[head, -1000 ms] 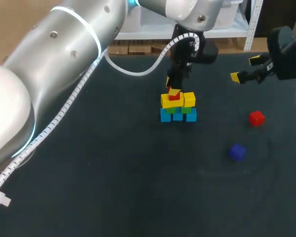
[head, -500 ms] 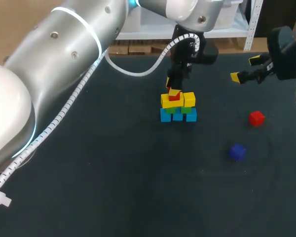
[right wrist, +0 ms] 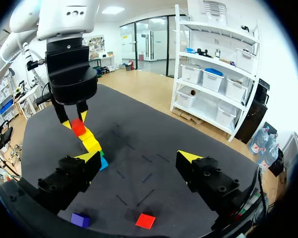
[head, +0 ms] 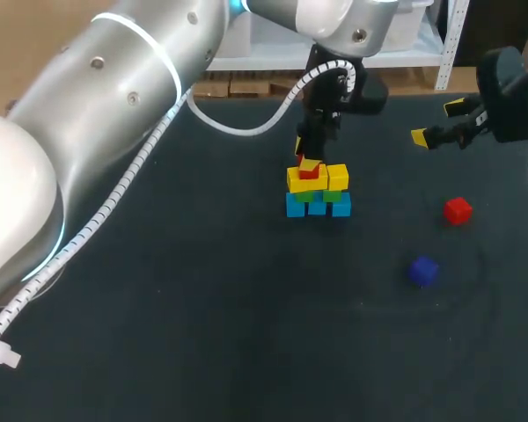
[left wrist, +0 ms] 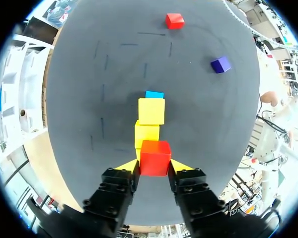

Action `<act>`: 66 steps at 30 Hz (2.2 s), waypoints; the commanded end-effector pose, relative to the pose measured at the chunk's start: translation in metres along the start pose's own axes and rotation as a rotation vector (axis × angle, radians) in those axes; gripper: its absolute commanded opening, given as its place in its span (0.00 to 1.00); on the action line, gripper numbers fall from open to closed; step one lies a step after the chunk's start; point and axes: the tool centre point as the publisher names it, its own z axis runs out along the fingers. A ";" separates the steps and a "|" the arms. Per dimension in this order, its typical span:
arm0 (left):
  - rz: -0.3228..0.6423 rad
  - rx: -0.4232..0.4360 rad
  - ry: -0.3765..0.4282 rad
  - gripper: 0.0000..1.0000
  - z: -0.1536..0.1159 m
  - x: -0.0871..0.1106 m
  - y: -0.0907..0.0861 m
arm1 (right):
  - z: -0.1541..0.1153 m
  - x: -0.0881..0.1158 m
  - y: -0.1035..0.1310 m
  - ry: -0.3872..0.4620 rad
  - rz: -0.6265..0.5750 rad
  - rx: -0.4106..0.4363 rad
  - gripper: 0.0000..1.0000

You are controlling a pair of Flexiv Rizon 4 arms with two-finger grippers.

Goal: Place the blue cubes, place green cubes on the blue cubes, place the yellow cubes on the green cubes, then place the red cubes on the yellow cubes, and place purple cube on the red cubes.

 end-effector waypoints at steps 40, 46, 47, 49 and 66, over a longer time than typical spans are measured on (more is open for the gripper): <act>-0.001 -0.012 0.010 0.36 -0.001 -0.003 0.008 | 0.000 0.001 -0.001 -0.004 -0.001 -0.006 1.00; 0.001 -0.011 0.010 0.48 -0.001 -0.003 0.009 | 0.000 0.001 -0.001 -0.004 -0.001 -0.006 1.00; 0.001 -0.011 0.010 0.49 -0.001 -0.003 0.009 | 0.000 0.001 -0.001 -0.004 -0.001 -0.006 1.00; 0.002 -0.010 0.011 0.65 -0.001 -0.004 0.009 | 0.000 0.001 -0.001 -0.004 -0.001 -0.006 1.00; -0.066 -0.036 -0.069 1.00 -0.029 0.016 -0.007 | 0.000 0.001 -0.001 -0.004 -0.001 -0.006 1.00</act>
